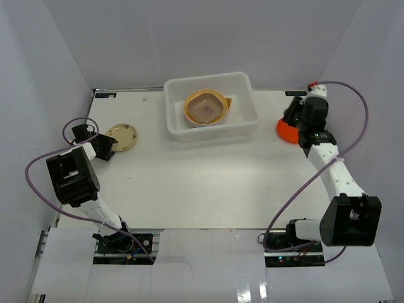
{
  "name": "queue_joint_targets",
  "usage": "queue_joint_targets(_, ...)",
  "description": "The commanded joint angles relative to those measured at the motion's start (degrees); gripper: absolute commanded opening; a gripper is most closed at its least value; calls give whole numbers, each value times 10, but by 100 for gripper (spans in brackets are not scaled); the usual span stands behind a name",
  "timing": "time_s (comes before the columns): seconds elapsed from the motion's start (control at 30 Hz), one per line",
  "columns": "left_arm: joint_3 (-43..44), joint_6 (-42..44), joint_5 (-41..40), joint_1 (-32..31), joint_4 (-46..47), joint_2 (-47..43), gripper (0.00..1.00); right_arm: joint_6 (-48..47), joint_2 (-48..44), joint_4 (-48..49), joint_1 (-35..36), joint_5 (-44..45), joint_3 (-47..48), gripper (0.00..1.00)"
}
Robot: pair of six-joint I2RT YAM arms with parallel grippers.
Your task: Place the plates into the plastic bin on the countertop
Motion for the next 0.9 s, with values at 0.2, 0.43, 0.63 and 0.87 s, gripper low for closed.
queue_joint_targets(0.2,17,-21,37,2,48,55,35,294,-100,220,-256,-133,-325,57)
queue_joint_targets(0.43,11,-19,70,4,67,69,0,422,-12,328,-348,-245,-374,69)
queue_joint_targets(0.63,-17,-38,115,4,116,-10,0,474,73,392,-349,-207,-346,68)
queue_joint_targets(0.87,-50,-56,150,-1,134,-114,0,528,209,418,-349,-205,-287,57)
